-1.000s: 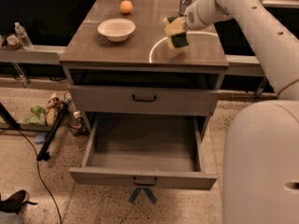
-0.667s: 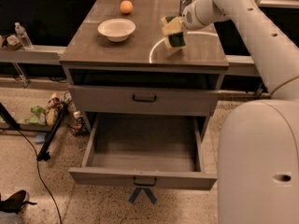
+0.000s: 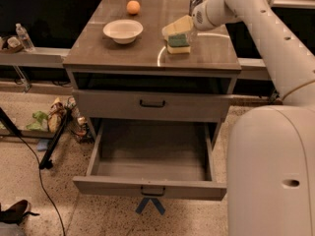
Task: Pick sponge from middle drawer and place on counter
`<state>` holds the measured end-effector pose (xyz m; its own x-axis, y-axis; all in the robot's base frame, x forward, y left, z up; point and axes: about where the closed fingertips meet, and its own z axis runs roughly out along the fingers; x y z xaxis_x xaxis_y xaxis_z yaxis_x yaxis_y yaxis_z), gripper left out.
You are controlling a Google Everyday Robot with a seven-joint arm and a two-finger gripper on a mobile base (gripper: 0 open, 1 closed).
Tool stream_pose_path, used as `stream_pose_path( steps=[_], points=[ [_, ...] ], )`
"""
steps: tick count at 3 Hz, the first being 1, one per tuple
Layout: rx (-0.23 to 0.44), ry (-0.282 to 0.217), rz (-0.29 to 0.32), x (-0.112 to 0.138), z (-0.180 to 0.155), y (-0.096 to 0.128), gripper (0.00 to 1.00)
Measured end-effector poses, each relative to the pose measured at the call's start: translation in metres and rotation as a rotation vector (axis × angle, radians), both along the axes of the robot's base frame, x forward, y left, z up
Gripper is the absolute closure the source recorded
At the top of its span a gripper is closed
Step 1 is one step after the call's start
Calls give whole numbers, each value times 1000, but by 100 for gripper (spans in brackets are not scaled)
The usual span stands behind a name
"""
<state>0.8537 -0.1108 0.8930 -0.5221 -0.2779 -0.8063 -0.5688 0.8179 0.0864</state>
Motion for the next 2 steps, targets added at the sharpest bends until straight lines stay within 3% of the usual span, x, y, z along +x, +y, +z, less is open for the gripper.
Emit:
stream_pose_path(
  steps=[1,2],
  points=[
    [28,-9,-9,-6,7,-17,0],
    [40,-75,-47,-36,42,-61,0]
  ],
)
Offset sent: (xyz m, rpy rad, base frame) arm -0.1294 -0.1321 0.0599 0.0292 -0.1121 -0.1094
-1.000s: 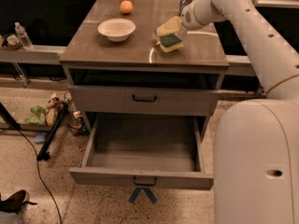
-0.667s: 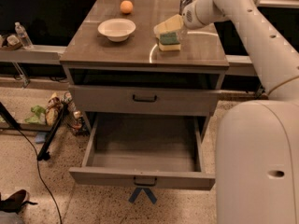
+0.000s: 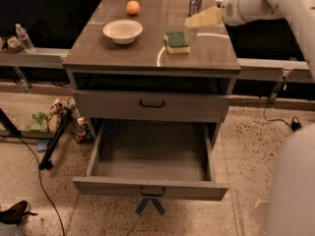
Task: Pick sponge from middle drawer and place on counter
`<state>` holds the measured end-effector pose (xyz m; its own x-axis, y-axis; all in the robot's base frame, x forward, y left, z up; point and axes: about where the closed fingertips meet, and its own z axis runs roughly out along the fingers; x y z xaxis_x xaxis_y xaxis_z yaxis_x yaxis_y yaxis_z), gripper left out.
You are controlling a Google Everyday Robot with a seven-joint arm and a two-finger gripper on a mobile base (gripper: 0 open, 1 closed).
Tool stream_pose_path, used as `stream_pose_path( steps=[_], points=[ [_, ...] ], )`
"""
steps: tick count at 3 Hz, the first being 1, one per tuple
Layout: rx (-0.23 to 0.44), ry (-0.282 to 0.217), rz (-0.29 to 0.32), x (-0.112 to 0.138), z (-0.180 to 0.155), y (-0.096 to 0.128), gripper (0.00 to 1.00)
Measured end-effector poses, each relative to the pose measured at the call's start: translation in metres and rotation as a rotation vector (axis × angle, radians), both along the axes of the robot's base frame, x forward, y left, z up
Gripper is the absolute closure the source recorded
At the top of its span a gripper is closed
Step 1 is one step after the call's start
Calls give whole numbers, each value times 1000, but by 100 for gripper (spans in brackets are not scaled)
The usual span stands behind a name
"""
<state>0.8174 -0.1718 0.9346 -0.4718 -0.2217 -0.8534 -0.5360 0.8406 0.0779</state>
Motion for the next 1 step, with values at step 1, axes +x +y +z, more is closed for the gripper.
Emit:
stream_pose_path(
  steps=[1],
  points=[
    [-11,33,-15,-21,-15,-19,0]
  ],
)
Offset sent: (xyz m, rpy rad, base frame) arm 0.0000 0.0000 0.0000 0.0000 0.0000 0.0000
